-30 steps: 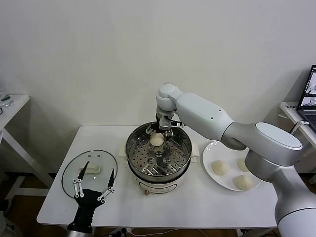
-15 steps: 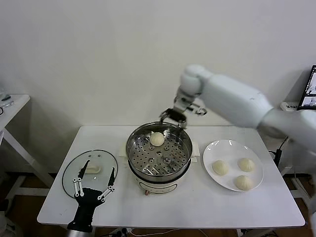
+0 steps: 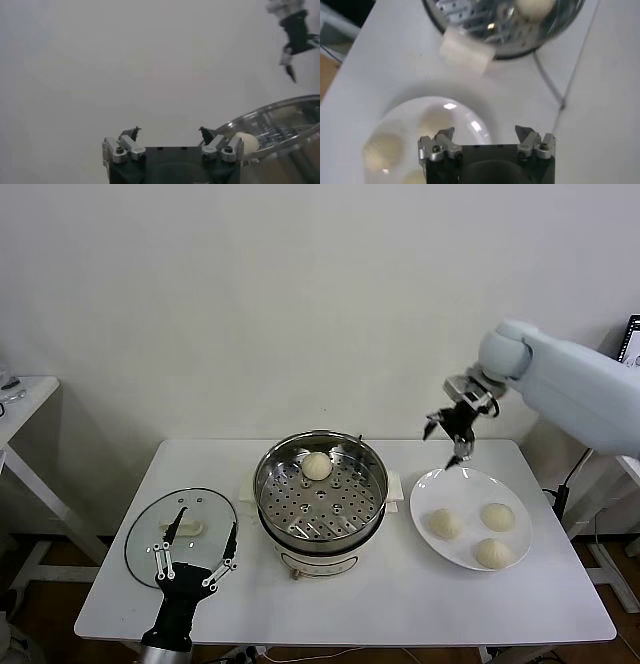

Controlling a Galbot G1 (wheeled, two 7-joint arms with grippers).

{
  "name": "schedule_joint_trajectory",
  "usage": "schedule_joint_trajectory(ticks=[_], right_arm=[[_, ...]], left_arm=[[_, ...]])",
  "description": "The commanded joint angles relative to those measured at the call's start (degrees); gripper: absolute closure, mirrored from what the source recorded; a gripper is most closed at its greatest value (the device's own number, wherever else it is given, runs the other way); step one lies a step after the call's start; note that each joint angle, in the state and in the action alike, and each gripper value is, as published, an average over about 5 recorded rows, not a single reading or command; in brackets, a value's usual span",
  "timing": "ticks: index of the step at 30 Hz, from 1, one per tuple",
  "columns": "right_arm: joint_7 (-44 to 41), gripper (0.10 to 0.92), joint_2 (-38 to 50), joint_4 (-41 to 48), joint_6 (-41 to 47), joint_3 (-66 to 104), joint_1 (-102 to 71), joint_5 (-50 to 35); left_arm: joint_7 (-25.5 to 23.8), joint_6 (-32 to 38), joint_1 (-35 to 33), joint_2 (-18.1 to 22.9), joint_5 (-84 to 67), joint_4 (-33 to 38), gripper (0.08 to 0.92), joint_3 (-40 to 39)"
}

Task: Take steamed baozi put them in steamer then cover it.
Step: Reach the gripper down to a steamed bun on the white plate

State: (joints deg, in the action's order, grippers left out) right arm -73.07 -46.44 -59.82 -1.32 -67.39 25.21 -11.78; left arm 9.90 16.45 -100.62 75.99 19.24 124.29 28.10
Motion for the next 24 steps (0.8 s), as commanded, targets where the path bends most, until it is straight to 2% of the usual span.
schedule_joint_trajectory(ticks=[1, 11, 24], right_arm=[[3.1, 0.203, 4.4, 0.2, 5.3, -2.4, -7.2, -2.3], [7.8, 0.203, 2.2, 2.7, 6.3, 3.4, -14.7, -0.1], [9.6, 0.203, -1.1, 5.7, 5.5, 5.7, -17.8, 2.2]], left_arm=[[0.0, -0.3, 0.0, 0.0, -0.1, 0.2, 0.177, 0.4], [-0.2, 0.0, -0.5, 0.3, 0.0, 0.2, 0.177, 0.2], [-0.2, 0.1, -1.0, 0.3, -0.1, 0.3, 0.177, 0.8]])
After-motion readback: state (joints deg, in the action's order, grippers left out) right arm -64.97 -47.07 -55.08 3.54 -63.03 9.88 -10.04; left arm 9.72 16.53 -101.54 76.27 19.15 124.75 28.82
